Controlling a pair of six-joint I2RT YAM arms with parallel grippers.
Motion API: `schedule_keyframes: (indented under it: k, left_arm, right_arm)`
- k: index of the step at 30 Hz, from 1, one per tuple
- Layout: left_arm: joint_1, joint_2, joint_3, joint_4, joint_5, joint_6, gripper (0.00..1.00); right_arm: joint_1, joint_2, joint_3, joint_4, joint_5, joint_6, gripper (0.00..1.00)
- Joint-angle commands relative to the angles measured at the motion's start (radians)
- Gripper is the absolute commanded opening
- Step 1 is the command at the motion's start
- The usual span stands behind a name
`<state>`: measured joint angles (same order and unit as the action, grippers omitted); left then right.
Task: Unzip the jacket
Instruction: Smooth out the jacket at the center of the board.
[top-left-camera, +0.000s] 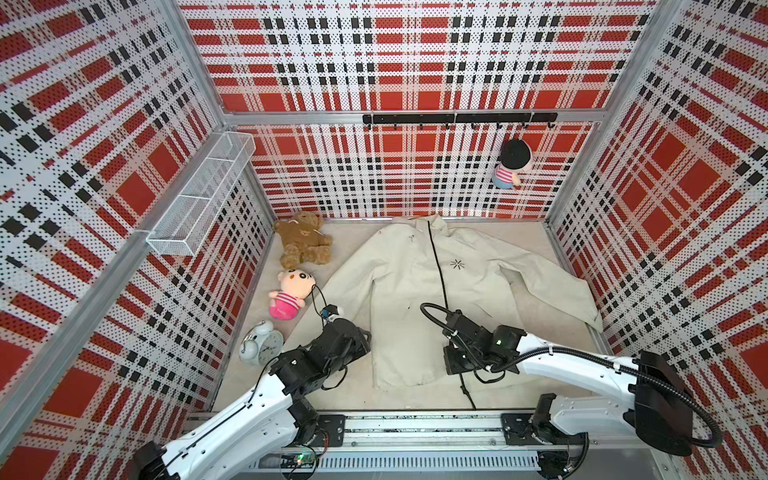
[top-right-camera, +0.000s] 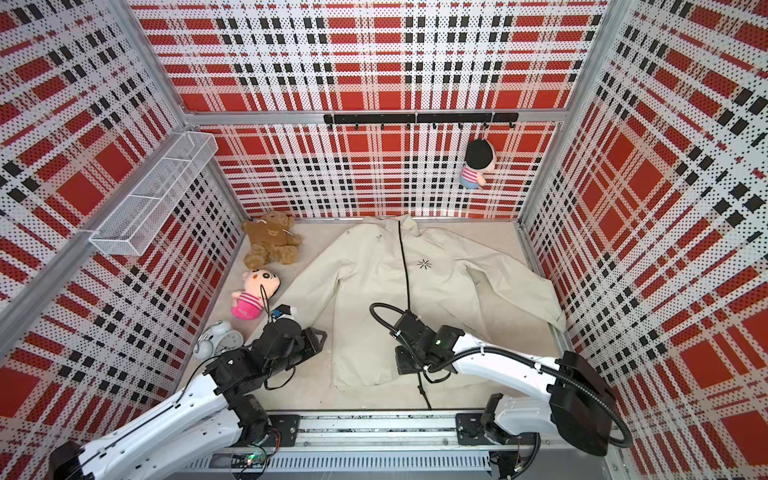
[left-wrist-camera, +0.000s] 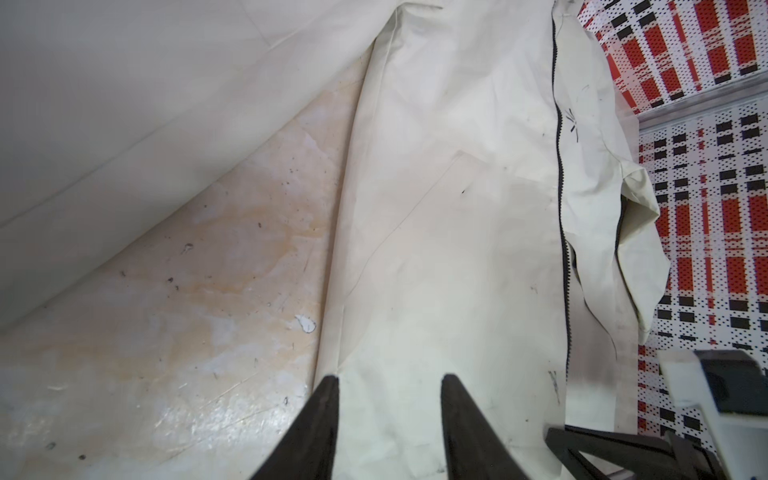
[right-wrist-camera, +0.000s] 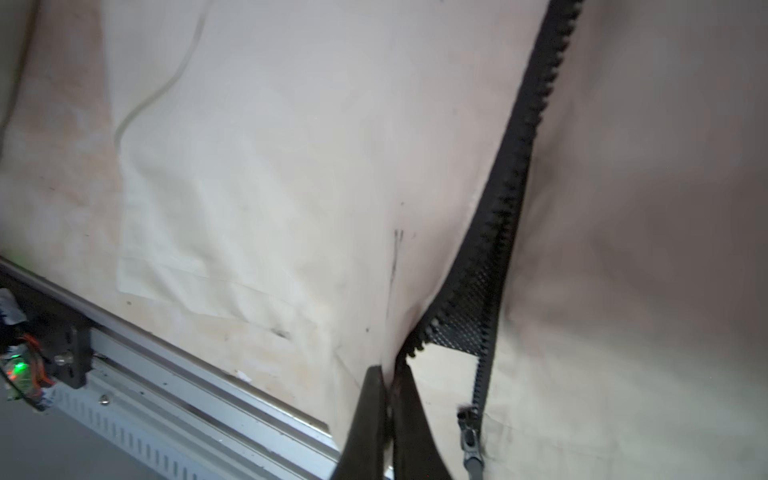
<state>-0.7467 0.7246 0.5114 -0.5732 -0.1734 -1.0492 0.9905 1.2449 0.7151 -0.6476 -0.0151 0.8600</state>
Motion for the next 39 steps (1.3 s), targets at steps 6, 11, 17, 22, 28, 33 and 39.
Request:
schedule_keyframes:
  k: [6, 11, 17, 22, 28, 33, 39]
  left_arm:
    - [0.010, 0.004, 0.013, -0.022, -0.012, 0.042, 0.49]
    - [0.022, 0.050, 0.061, 0.009, -0.058, 0.104, 0.60]
    - [0.124, 0.177, 0.108, 0.195, -0.123, 0.199, 0.66]
    - [0.314, 0.395, 0.167, 0.438, 0.018, 0.281, 0.60]
    - [0.334, 0.736, 0.400, 0.598, 0.106, 0.337, 0.46]
    - [0.321, 0.991, 0.565, 0.720, 0.161, 0.283, 0.32]
    - [0.341, 1.258, 0.787, 0.686, 0.161, 0.270, 0.18]
  right_arm:
    - [0.018, 0.012, -0.073, -0.058, 0.072, 0.062, 0.49]
    - [0.021, -0.061, 0.045, -0.200, 0.215, 0.043, 0.72]
    - [-0.147, -0.093, 0.128, -0.186, 0.231, -0.117, 0.77]
    - [-0.374, -0.014, 0.145, -0.016, 0.110, -0.290, 0.65]
    - [-0.604, 0.178, 0.254, 0.150, 0.010, -0.427, 0.43]
    - [-0.685, 0.405, 0.411, 0.190, 0.003, -0.481, 0.37]
    - [-0.751, 0.614, 0.575, 0.231, -0.072, -0.504, 0.39]
